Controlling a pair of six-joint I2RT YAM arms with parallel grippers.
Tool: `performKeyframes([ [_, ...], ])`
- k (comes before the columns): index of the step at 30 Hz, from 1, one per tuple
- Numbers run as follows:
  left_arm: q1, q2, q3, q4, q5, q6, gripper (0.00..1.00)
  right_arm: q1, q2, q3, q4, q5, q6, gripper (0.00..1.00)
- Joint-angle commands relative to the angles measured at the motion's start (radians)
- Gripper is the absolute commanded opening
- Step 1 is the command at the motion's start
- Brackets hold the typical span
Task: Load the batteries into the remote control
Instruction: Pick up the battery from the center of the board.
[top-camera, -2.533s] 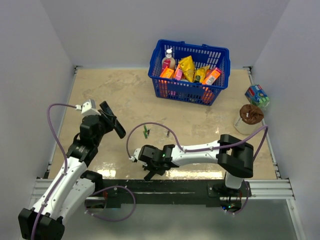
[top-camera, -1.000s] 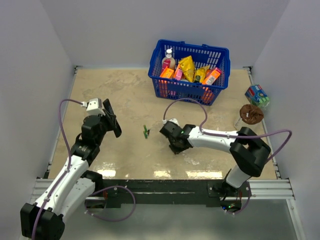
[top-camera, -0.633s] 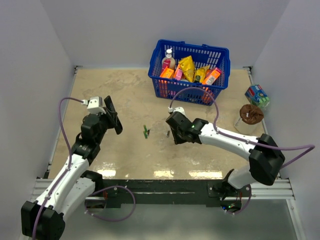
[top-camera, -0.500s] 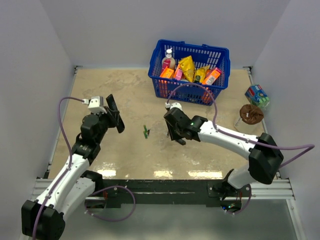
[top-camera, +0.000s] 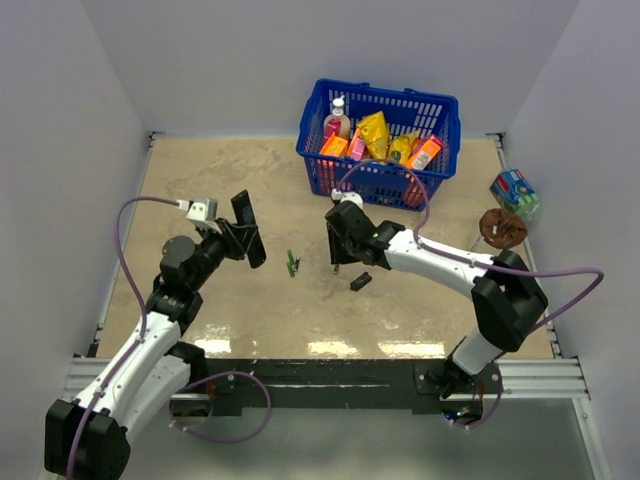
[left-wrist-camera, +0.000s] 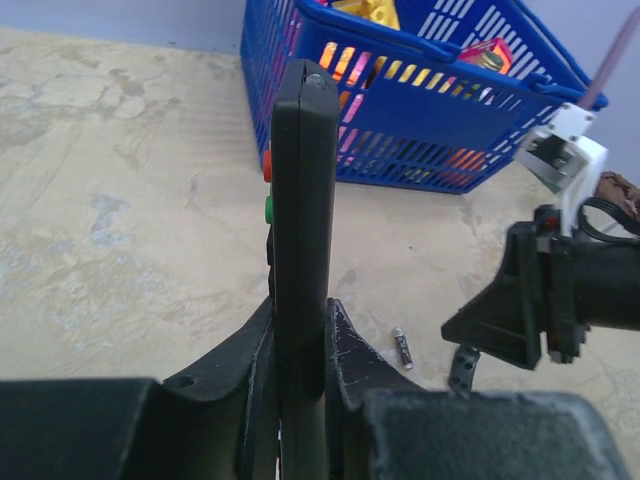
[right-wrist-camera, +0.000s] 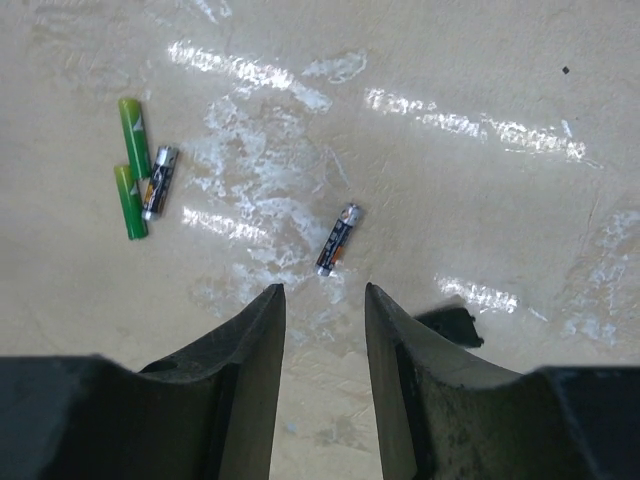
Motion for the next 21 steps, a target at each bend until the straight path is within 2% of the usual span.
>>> performKeyframes([
  [1,-0.008,-0.018,-0.008,0.134,0.084,0.005,0.00,-0.039,0.026,-0.002,0.058,-0.015,0.049,0.40],
  [8,-0.025,-0.015,-0.028,0.197,0.156,0.011,0.00,-0.052,0.087,0.017,0.046,-0.060,0.077,0.39],
  [21,-0.037,-0.010,-0.024,0.191,0.148,0.031,0.00,-0.061,0.194,0.066,0.038,-0.069,0.100,0.31],
])
